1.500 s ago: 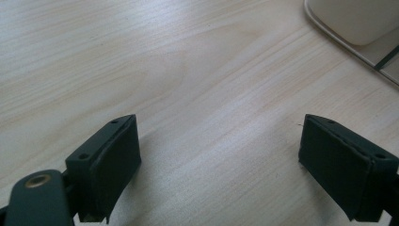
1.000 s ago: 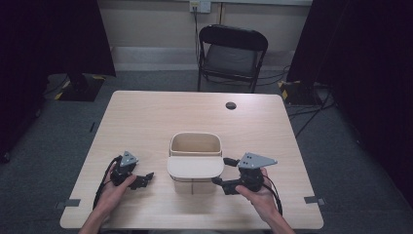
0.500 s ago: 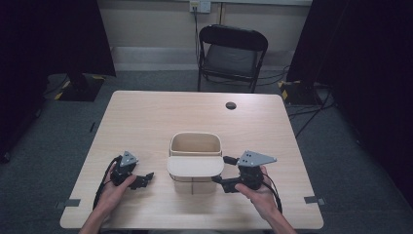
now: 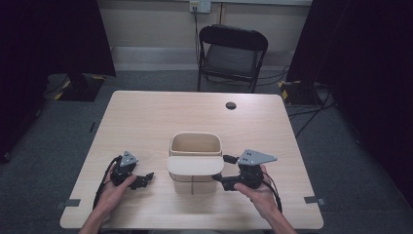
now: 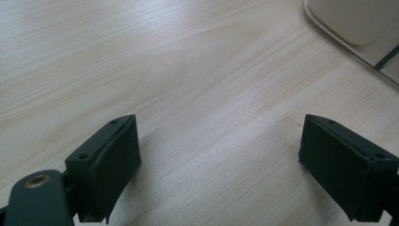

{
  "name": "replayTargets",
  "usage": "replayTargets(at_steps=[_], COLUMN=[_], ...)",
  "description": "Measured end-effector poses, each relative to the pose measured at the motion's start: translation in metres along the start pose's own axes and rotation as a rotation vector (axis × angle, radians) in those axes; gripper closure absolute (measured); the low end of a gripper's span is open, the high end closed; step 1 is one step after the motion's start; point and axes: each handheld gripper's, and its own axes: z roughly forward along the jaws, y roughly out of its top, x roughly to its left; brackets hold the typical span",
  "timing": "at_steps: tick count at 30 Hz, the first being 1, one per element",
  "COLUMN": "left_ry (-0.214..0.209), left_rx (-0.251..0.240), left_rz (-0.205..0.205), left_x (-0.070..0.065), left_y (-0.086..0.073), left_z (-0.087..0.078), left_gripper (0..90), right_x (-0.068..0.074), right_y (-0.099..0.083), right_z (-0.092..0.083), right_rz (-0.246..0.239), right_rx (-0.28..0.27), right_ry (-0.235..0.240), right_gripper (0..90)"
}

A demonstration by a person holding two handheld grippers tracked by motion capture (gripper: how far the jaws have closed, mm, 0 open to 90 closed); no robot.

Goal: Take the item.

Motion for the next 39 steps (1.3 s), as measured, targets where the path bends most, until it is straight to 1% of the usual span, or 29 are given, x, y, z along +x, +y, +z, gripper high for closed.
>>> replayTargets(at_steps=[10,19,39], left_ry=[-0.004,-0.004,-0.004], left_rx=[0.004,0.004,0.004], left_rz=[-0.001,-0.001,-0.001], left_x=[0.000,0.000,0.000], left_y=[0.000,0.000,0.000], left_z=[0.000,0.000,0.000], left_gripper=[11.9,11.9,11.9], right_x=[-0.001,-0.001,-0.003], right_y=[0.002,0.007,0.013], right_z=[0.000,-0.001,0.000], right_rz=[0.004,0.004,0.002], right_rx=[-0.003,-0.021,-0.029], right_ry=[-0.003,-0.003,0.002], right_gripper=[26.5,28.9,28.8])
